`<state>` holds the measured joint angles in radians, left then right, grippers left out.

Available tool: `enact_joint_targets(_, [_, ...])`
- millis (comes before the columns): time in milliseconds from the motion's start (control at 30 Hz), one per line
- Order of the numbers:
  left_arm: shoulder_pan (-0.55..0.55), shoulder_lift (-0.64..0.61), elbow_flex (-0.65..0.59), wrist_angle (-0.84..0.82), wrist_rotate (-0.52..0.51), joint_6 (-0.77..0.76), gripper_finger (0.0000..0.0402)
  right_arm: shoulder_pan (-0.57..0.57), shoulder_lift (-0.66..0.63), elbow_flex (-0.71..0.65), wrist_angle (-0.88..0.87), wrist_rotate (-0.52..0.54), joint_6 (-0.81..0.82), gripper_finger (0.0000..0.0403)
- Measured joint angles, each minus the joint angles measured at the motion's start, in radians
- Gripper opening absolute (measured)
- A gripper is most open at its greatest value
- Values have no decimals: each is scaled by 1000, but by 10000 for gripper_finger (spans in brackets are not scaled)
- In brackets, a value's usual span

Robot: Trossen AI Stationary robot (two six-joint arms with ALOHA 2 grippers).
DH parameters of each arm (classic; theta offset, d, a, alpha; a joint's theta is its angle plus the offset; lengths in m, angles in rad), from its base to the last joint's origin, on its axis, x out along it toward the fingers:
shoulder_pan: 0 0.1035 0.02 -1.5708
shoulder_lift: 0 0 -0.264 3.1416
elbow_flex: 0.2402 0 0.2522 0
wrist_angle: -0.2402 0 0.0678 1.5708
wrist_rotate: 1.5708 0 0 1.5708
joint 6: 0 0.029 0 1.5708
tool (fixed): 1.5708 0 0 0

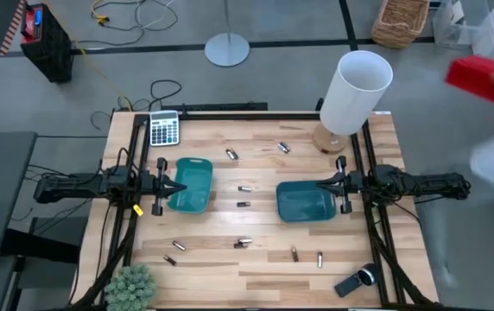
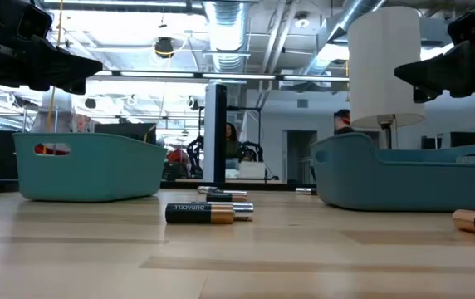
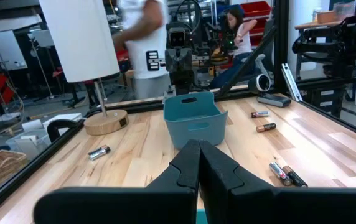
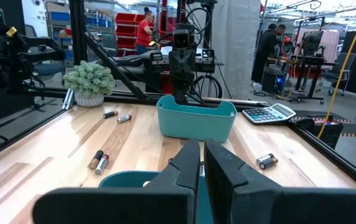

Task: Sort batteries

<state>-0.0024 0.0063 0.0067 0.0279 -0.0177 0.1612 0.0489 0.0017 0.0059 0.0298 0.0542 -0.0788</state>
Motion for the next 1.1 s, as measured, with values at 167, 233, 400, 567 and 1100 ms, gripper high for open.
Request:
enact_joint_targets(167, [2, 0, 0, 81, -16, -68, 0, 0, 0, 0, 0, 0, 0, 42])
enact_joint_targets(233, [1, 0, 0, 136, -2, -175, 0, 0, 0, 0, 0, 0, 0, 42])
enact_joint_targets(400, [0, 5, 0, 322, -13, -331, 0, 0, 0, 0, 0, 0, 0, 42])
enact_joint_targets(567, [0, 48, 1, 431, -38, -325, 0, 0, 0, 0, 0, 0, 0, 42])
enact_joint_targets(1100, [53, 511, 221, 450, -249, -210, 10, -12, 0, 0, 607, 0, -22, 42])
